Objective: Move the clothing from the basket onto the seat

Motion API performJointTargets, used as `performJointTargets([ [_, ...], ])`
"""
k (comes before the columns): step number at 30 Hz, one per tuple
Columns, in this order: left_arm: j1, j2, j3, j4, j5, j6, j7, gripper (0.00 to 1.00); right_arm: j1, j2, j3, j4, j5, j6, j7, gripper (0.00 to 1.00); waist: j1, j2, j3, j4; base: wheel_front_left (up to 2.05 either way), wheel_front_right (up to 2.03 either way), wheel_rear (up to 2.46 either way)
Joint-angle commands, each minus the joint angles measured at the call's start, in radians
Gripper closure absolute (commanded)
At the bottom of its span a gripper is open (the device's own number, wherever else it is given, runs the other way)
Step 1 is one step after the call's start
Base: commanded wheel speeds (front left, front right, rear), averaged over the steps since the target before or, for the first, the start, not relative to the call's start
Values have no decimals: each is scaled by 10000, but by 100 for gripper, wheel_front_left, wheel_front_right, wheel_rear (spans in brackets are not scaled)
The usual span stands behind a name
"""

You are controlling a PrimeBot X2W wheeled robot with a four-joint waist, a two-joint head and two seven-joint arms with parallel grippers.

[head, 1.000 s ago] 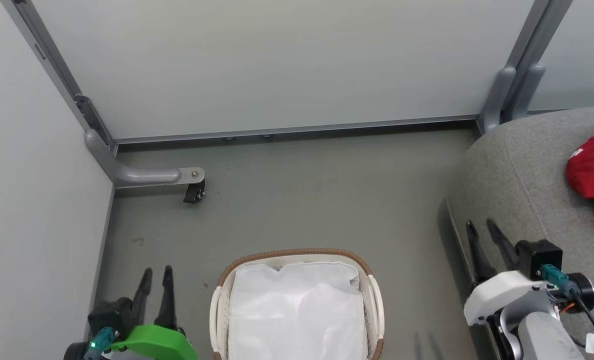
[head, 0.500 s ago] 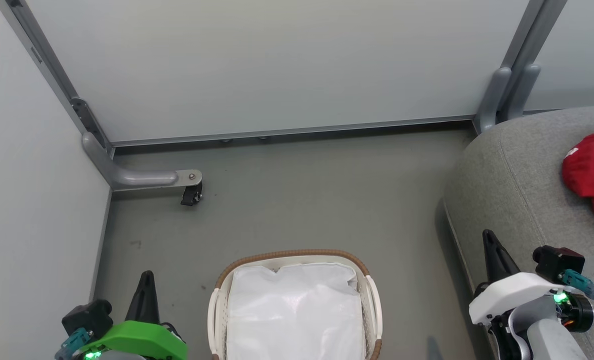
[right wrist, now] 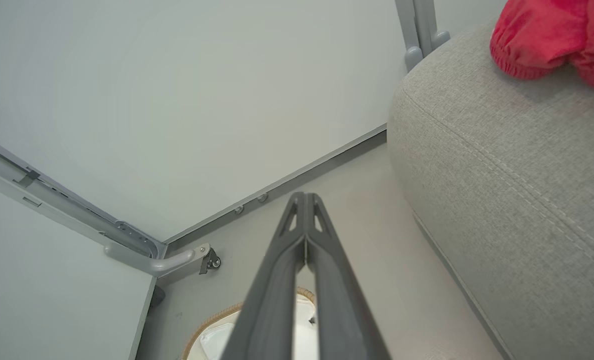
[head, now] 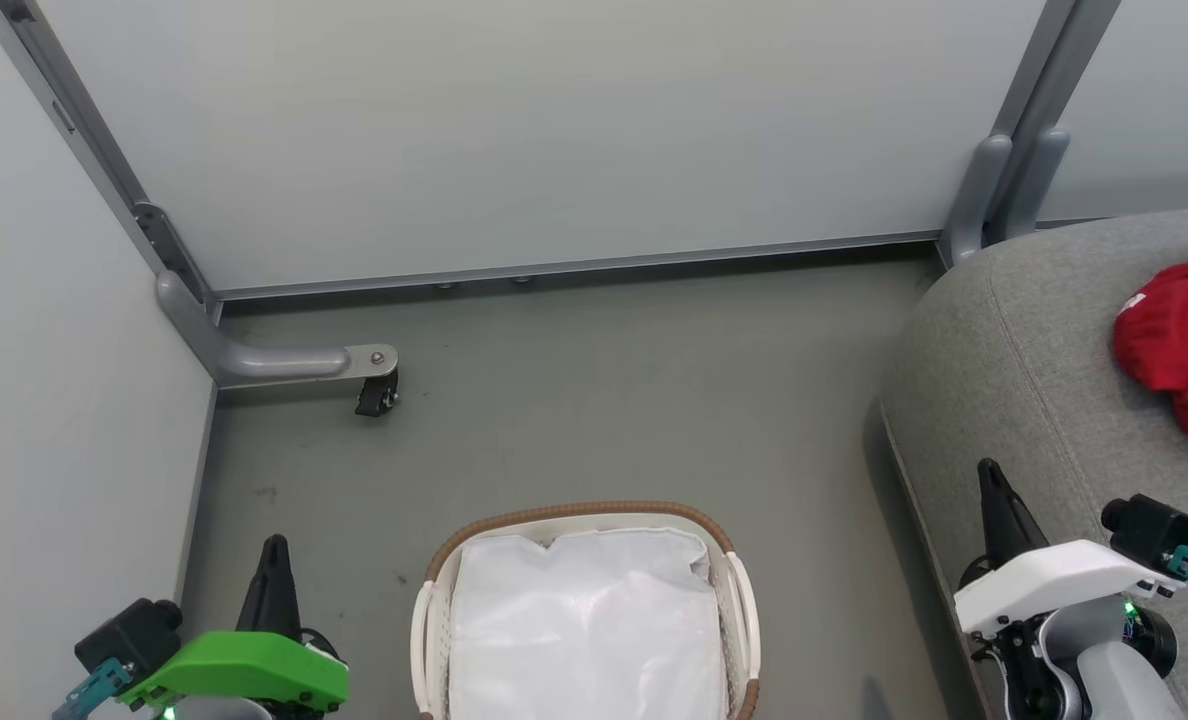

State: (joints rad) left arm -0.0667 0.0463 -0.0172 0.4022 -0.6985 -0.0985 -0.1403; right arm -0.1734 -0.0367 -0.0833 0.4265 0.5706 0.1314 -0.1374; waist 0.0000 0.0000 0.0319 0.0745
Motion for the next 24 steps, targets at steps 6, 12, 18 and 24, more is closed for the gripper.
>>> performJointTargets([
  [6,-205,29,185,-307,-1061,-90,280,100,39,-81,-53,-345,1189,-2,273,100,0,0,-20,-49,0,0,0],
  [12,-238,32,299,-430,-1813,-116,496,100,88,-89,-79,-490,2051,-3,488,100,0,0,-37,-94,0,0,0],
  [18,-270,34,397,-544,-2523,-142,701,100,144,-97,-104,-627,2869,-4,686,100,0,0,-54,-139,0,0,0],
  [24,-298,36,489,-660,-3197,-166,887,100,203,-104,-127,-751,3633,-4,871,100,0,0,-72,-184,0,0,0],
])
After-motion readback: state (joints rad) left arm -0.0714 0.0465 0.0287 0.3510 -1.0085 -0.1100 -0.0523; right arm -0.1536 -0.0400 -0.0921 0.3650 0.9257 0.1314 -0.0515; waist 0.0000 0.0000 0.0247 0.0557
